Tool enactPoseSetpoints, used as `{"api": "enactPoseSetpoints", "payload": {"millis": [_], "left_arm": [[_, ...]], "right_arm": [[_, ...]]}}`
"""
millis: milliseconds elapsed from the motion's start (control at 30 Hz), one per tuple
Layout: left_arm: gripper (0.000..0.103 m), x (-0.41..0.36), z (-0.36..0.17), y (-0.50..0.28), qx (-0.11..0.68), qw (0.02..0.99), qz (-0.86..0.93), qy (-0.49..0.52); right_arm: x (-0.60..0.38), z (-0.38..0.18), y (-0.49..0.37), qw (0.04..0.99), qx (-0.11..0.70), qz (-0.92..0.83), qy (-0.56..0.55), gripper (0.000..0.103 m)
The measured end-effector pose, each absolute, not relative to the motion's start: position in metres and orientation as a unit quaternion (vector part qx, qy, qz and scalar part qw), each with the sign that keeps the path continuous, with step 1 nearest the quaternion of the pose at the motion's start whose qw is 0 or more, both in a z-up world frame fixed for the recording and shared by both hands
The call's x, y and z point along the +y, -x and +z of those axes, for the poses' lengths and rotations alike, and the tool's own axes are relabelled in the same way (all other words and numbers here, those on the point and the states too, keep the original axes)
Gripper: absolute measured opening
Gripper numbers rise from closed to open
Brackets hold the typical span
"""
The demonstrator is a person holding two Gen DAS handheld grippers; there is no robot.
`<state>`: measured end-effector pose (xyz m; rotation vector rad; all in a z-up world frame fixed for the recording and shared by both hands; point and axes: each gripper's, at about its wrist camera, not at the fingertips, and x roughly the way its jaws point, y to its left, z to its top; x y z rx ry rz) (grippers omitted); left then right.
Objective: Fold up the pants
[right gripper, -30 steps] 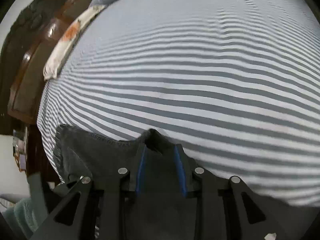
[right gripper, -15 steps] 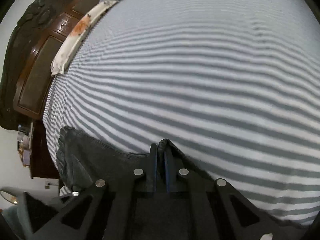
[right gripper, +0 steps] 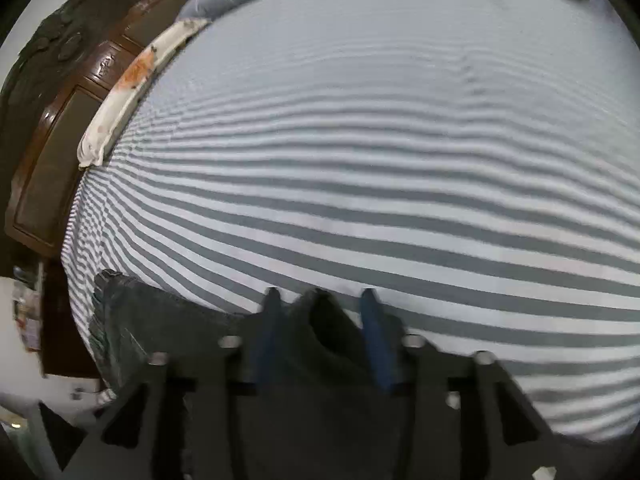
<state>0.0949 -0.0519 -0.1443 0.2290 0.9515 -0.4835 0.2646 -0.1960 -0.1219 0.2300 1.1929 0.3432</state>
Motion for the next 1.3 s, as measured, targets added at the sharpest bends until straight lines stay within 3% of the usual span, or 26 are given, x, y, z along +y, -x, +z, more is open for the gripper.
{"api": "enactPoseSetpoints", "payload": {"millis": [167, 467, 700, 1067, 1300], "left_arm": [[0.036, -0.049, -0.137, -0.071, 0.45, 0.85, -0.242, -0.129], [0.036, -0.063, -0.146, -0.079, 0.485, 0.834, -0.221, -0.142], [0.036, -0.083, -0.121, -0.081, 0.468, 0.842, -0.231, -0.138], [0.037, -0.159, -0.114, -0.063, 0.46, 0.829, -0.288, -0.136], [0.037, -0.202, -0.112, -0.062, 0.482, 0.815, -0.302, -0.113]], "right_arm": [[-0.212, -0.108, -0.215, 0.809, 0.54, 0.169, -0.162, 0.042], [-0.229, -0.156, -0.171, 0.787, 0.562, 0.128, -0.22, 0.037], [-0.278, -0.127, -0.131, 0.81, 0.506, 0.113, -0.273, 0.039], [-0.492, -0.132, 0.012, 0.816, 0.464, -0.066, -0.339, 0.039], [-0.598, -0.155, 0.054, 0.804, 0.453, -0.125, -0.365, 0.039]]}}
